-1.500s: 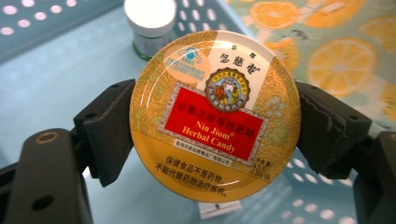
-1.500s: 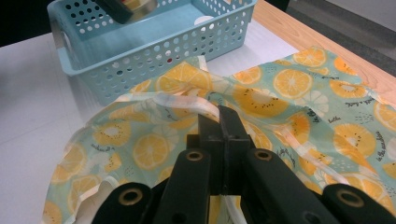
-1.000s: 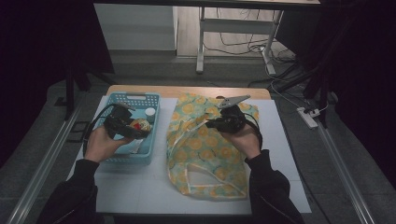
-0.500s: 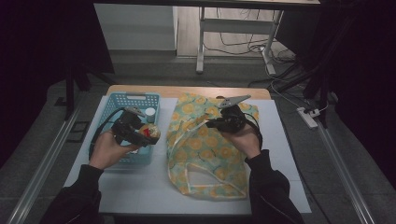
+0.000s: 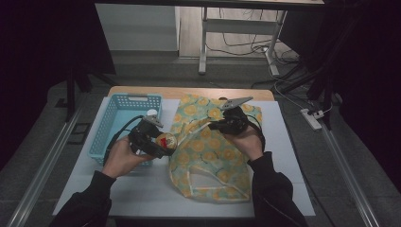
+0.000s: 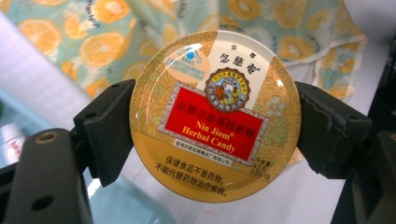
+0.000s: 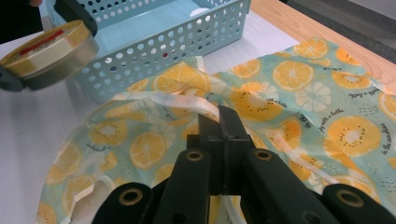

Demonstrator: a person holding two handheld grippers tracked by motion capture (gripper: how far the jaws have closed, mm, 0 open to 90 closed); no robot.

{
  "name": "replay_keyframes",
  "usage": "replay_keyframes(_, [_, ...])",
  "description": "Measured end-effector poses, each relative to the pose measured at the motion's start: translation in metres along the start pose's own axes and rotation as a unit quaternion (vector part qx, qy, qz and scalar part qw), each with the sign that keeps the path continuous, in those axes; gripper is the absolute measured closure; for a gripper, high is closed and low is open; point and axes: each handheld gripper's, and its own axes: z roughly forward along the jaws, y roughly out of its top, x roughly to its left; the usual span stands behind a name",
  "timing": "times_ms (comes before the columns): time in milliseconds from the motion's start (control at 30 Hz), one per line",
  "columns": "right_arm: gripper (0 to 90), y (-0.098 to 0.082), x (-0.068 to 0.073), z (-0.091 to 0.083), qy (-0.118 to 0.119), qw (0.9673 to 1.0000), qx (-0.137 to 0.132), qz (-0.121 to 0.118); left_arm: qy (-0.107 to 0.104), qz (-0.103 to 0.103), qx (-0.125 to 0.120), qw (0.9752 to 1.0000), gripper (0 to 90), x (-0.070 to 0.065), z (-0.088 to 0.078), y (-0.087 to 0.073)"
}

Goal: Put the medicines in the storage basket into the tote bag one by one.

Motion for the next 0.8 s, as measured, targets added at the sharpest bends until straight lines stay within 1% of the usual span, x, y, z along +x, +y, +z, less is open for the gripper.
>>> replay_keyframes(267, [89.9,0.000,0.000,0.001,0.000,1.0000,-0.002,0.001,-0.019,0.023,0.005,0.9996,20.6,-0.013,0.018,0.014])
replay_keyframes(367, [89.9,0.000,0.000,0.001,-0.001,1.0000,-0.002,0.000,-0.025,0.027,0.004,0.9993,20.6,-0.017,0.026,0.020])
replay_keyframes(533, [89.9,0.000,-0.001,0.001,-0.002,1.0000,-0.004,0.000,-0.028,0.037,0.008,0.9989,20.6,-0.023,0.042,0.032])
replay_keyframes(667, [89.9,0.000,-0.001,0.000,-0.003,1.0000,-0.007,0.001,-0.033,0.046,0.009,0.9984,20.6,-0.027,0.053,0.039])
replay_keyframes(800, [89.9,-0.001,-0.003,0.000,-0.004,1.0000,-0.009,0.002,-0.032,0.053,0.012,0.9980,20.6,-0.030,0.064,0.045])
